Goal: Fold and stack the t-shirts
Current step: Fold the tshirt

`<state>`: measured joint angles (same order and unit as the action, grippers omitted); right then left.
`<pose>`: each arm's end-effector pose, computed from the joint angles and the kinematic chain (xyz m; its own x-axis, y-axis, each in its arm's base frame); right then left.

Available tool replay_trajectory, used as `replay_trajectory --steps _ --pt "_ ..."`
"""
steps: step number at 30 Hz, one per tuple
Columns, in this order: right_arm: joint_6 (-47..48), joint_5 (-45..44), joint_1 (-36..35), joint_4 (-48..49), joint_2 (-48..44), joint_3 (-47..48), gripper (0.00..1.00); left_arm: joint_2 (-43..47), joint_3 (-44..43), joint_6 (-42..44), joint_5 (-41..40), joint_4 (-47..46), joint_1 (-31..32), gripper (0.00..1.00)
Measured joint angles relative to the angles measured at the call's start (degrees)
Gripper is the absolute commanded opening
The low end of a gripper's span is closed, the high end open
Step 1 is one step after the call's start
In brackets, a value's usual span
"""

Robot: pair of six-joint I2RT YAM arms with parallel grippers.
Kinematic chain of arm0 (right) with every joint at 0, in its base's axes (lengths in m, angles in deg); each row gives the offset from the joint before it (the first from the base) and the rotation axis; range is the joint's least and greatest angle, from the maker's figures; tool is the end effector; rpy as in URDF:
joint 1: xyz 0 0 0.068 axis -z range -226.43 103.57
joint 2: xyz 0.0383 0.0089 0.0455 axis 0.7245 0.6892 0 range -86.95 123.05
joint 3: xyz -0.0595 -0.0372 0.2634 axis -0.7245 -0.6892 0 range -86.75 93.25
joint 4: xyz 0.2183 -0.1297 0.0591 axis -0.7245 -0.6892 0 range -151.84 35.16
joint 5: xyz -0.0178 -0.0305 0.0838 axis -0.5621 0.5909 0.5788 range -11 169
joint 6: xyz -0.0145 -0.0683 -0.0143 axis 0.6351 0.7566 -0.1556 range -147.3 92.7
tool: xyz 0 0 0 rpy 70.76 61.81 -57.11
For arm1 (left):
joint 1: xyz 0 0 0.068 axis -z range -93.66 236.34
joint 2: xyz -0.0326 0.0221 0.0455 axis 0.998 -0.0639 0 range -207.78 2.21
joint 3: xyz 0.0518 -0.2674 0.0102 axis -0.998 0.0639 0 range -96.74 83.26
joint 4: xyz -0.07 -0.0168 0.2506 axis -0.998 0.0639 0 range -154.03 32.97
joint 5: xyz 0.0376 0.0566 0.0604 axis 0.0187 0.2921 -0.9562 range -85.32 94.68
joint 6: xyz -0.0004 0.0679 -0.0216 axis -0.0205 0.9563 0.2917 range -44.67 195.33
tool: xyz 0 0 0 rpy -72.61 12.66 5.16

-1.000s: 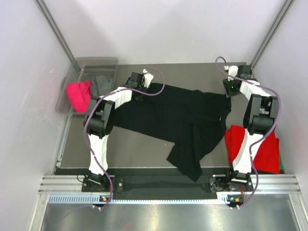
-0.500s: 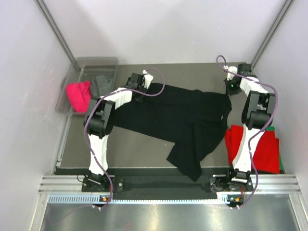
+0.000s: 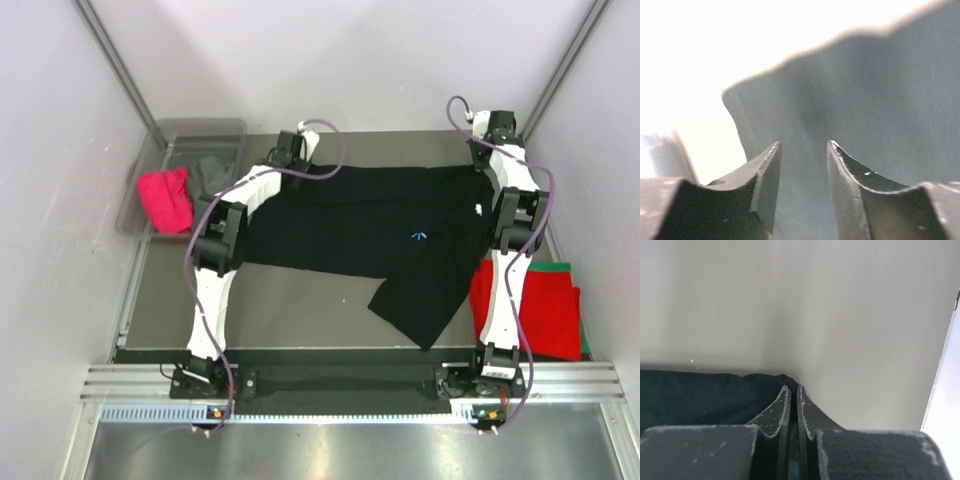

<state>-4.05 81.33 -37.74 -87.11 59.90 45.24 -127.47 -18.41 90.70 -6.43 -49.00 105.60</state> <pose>0.5761 -0.0857 0.1559 -0.7145 -0.2897 -0.6369 -0.1723 0.9551 -0.2411 0.5025 -0.1636 0.1650 -0.5706 0.4751 -0.6699 0.3547 0.8783 0.3207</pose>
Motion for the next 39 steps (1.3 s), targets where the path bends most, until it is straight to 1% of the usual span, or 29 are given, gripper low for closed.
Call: replay_trajectory --steps 2,3,5,6,7,12,13,15,18,21,23,26,33,39 --pt "0.63 -1.33 -0.55 0.5 0.24 0.0 0.0 -5.86 -11.28 0.35 -1.2 1.31 -0.55 0.49" --pt "0.74 -1.88 -0.81 0.98 0.28 -0.04 0.0 -9.07 -18.16 0.61 -1.62 3.3 -0.94 0.51" --pt "0.9 -2.56 -1.22 3.17 0.28 -0.9 0.0 -15.12 -29.62 1.29 -2.38 4.02 -1.75 0.53" --pt "1.03 -2.82 -1.46 4.02 0.28 -1.31 0.0 -17.29 -33.42 1.84 -3.02 4.0 -2.16 0.55" --pt "1.2 -3.28 -1.57 4.79 0.28 -1.84 0.0 -18.53 -35.3 2.69 -3.8 3.89 -2.47 0.56" --pt "1.22 -3.58 -1.97 6.19 0.28 -2.21 0.0 -20.52 -35.67 5.22 -6.69 3.74 -3.87 0.61" --pt "1.22 -3.61 -2.01 6.21 0.28 -2.23 0.0 -20.63 -35.63 4.92 -6.51 4.17 -4.2 0.64" --pt "1.2 -3.69 -2.1 6.58 0.26 -2.51 0.0 -20.61 -35.23 2.97 -5.53 5.2 -4.83 0.64" --pt "1.2 -3.78 -2.21 7.82 -0.46 -4.13 0.0 -20.61 -35.08 -1.92 -2.01 7.23 -6.25 0.63" --pt "1.18 -3.69 -2.27 9.16 -1.53 -6.25 0.0 -20.61 -35.04 -7.32 1.64 9.6 -8.74 0.58" --pt "1.22 -3.74 -2.38 9.81 -2.21 -7.54 0.0 -20.61 -35.04 -9.88 3.41 10.67 -10.58 0.54" --pt "1.29 -3.76 -2.6 10.21 -3.04 -9.03 0.0 -20.63 -35.04 -13.68 6.03 11.78 -12.98 0.5" --pt "1.88 -3.85 -2.95 10.27 -3.48 -9.75 0.0 -20.85 -35.04 -16.96 8.9 13.27 -13.9 0.49" --pt "1.79 -3.85 -2.95 10.38 -3.54 -9.97 0.0 -20.85 -35.04 -19.1 9.18 13.25 -13.6 0.52"
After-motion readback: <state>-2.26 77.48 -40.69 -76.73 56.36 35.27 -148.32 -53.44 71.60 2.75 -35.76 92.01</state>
